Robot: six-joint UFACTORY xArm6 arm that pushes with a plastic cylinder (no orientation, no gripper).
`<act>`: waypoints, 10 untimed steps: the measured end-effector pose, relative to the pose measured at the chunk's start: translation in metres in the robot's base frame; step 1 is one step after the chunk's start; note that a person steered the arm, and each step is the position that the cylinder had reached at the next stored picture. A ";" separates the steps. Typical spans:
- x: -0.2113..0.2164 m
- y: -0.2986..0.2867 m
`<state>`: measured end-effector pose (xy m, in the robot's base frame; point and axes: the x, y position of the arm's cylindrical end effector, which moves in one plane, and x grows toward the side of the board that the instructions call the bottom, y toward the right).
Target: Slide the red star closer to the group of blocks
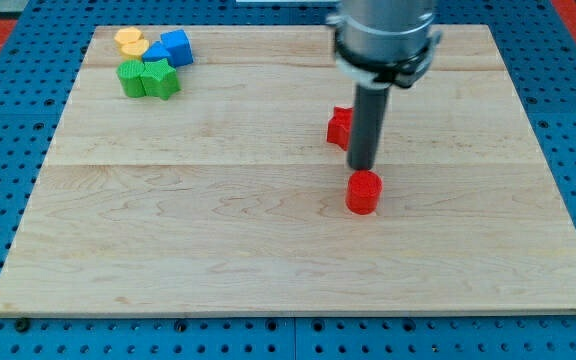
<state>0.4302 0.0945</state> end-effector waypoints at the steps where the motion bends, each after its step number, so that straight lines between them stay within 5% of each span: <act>1: -0.037 -0.051; 2: -0.077 -0.165; 3: -0.090 -0.185; 4: -0.036 -0.146; 5: -0.025 -0.060; 6: -0.066 -0.070; 8: -0.129 -0.198; 10: -0.112 -0.058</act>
<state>0.3181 0.0365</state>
